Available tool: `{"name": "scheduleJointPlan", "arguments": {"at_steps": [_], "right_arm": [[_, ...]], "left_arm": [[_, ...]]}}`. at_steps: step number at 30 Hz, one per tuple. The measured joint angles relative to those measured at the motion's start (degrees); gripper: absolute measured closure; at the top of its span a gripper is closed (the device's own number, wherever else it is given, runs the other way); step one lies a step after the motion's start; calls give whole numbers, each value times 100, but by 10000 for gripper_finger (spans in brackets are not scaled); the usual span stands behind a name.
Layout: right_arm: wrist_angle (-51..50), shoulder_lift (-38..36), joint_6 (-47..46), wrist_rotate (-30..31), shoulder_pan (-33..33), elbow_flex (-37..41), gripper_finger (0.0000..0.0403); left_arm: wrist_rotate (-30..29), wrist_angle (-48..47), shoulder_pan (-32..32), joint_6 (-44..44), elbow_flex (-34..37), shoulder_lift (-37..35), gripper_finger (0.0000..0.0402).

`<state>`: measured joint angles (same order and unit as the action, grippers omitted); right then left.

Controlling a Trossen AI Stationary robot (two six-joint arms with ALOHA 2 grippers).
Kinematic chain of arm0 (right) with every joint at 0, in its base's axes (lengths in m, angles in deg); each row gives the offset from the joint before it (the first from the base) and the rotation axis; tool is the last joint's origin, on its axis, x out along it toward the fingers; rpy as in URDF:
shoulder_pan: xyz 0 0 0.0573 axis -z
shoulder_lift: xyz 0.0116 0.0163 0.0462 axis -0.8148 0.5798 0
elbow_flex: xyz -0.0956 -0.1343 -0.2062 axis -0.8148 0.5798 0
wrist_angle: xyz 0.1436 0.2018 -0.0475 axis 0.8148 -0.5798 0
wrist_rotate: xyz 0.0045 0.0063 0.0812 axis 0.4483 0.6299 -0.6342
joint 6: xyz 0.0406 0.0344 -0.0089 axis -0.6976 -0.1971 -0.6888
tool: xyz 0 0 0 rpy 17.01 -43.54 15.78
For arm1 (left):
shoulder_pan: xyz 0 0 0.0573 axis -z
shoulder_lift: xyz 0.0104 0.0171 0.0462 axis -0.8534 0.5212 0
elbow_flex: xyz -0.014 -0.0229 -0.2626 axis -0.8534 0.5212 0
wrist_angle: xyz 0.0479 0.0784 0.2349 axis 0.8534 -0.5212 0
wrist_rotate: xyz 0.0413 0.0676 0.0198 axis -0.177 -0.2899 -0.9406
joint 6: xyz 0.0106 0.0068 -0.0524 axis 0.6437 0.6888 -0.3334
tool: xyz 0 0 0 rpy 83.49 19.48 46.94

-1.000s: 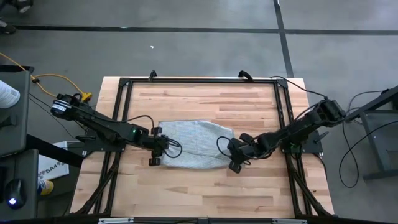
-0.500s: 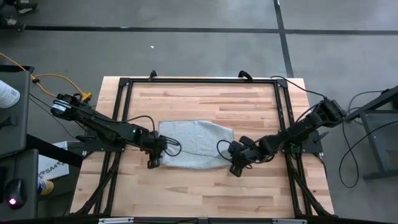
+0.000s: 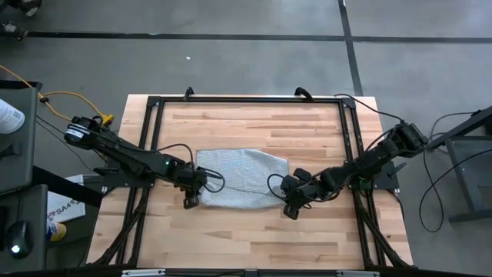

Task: Fold microfiber towels
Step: Fold the gray microfiber towel

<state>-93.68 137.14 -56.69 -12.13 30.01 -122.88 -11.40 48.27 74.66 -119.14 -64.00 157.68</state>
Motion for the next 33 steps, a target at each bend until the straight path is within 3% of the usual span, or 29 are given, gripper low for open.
{"name": "scheduleJointPlan", "arguments": {"at_steps": [6,23,33], "right_arm": [[10,0,0,1,-64,0,295],[93,0,-22,9,-133,0,295],[114,0,-22,2,-133,0,295]], "left_arm": [[299,346,0,133,5,413,281],[1145,1035,0,307,2,401,281],[1947,1045,7,1137,2,402,281]]}}
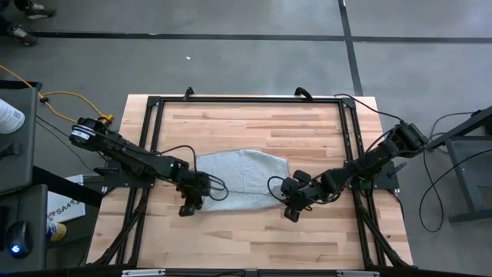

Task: Fold microfiber towels
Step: Fold the gray microfiber towel

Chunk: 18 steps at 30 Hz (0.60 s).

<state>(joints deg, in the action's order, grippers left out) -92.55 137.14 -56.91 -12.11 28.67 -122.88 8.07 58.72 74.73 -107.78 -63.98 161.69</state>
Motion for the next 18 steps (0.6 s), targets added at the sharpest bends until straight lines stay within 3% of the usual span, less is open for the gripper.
{"name": "scheduleJointPlan", "arguments": {"at_steps": [9,18], "right_arm": [[-2,0,-33,-30,0,0,295],[-9,0,15,-162,10,0,295]], "left_arm": [[151,37,0,417,0,0,281],[-512,98,0,384,0,0,281]]}}
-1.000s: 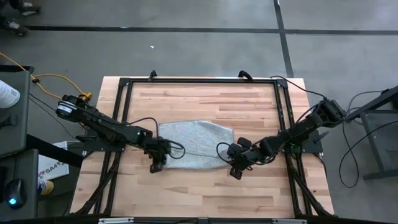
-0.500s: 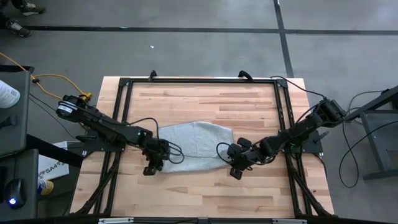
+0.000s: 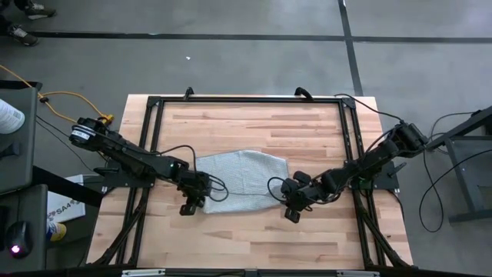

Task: Fold microfiber towels
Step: Fold the gray microfiber towel

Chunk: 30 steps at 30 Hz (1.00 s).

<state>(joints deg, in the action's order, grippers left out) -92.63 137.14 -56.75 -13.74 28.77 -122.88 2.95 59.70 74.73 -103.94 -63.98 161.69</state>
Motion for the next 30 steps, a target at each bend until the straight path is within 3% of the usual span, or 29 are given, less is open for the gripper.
{"name": "scheduleJointPlan", "arguments": {"at_steps": [4,12,21,26,30], "right_arm": [[152,69,163,-28,150,0,295],[1329,740,720,-916,476,0,295],[1495,870,844,-838,520,-4,295],[1425,870,865,-832,467,-4,295],[1384,870,923,-830,469,-4,295]], "left_arm": [[-59,-12,0,83,0,-1,281],[-710,-353,-8,396,0,-17,281],[-1109,-563,-597,813,-358,-20,281],[-984,-746,-636,861,-560,-22,281],[-312,-635,-636,857,-597,-22,281]]}}
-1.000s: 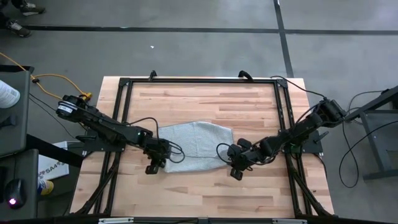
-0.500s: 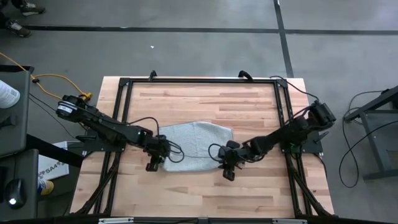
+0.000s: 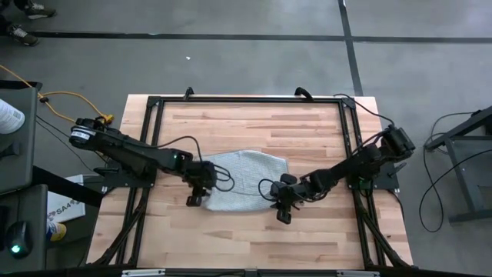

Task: Fold microfiber towels
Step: Fold the gray microfiber towel

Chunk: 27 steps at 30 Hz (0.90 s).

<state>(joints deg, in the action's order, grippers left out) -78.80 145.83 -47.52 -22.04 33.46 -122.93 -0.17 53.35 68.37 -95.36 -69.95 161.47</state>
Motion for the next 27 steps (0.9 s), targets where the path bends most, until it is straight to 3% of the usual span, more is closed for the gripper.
{"name": "scheduleJointPlan", "arguments": {"at_steps": [6,11,19,22,27], "right_arm": [[-9,0,93,0,0,0,295],[-23,0,93,0,0,0,295],[-42,0,119,0,0,0,295],[-42,0,117,55,0,0,295],[-41,0,115,112,0,0,295]], "left_arm": [[145,210,0,22,0,0,281],[1451,526,2,21,-2,0,281],[1514,490,-2,-153,-2,13,281],[1019,456,3,-181,-2,1,281],[-742,-296,-8,-527,-2,-34,281]]}}
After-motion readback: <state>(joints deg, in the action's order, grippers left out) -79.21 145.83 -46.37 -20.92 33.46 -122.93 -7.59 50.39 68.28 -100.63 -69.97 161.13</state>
